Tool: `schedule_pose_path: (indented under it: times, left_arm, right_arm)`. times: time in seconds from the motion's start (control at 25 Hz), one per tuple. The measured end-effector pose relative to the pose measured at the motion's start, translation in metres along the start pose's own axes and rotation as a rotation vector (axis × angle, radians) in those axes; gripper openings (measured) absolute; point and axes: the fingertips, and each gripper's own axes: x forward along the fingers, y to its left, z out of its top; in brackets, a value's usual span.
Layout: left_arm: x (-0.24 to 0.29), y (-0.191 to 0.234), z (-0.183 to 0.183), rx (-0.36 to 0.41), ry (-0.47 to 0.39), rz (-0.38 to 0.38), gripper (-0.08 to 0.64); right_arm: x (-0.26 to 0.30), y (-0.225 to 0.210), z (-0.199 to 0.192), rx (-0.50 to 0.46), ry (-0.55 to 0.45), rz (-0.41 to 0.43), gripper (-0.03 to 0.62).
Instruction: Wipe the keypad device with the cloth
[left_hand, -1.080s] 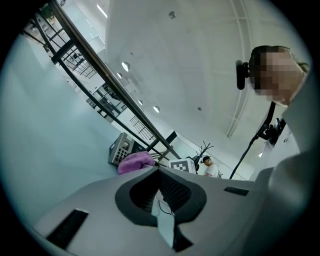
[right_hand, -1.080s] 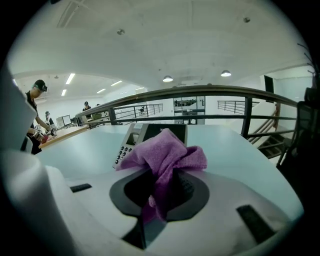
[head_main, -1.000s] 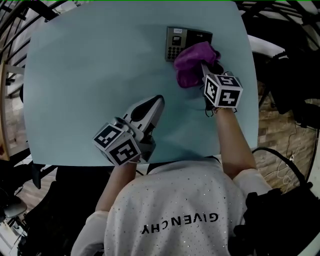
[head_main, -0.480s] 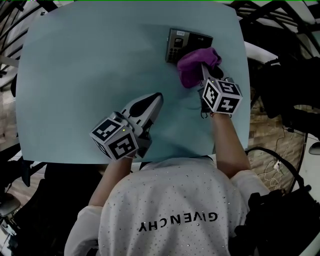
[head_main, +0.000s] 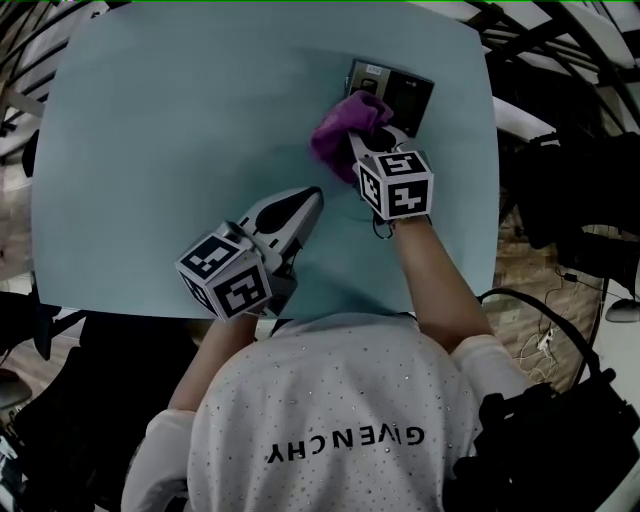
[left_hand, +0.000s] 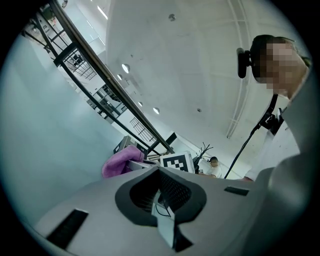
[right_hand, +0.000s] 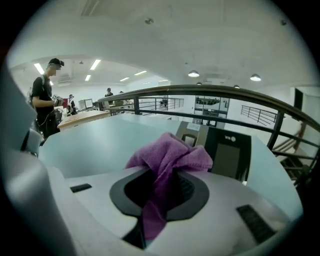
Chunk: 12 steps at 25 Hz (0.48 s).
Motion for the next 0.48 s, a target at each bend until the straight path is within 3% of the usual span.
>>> schedule_pose_path:
  times: [0.2,0.48]
  left_arm:
    - [-0.009,0.004,0.003,-0.012,-0.004,0.023,0.000]
    - [0.000,-0.003,-0.006,-0.005,0.016,0.005,0.000]
  right_arm:
    - [0.000,-0.020,-0.011,0.107,0.029,-0.057,0.060]
    - [-0.010,-0.051,-0.032,0.124,0.065,-0.130,0.061]
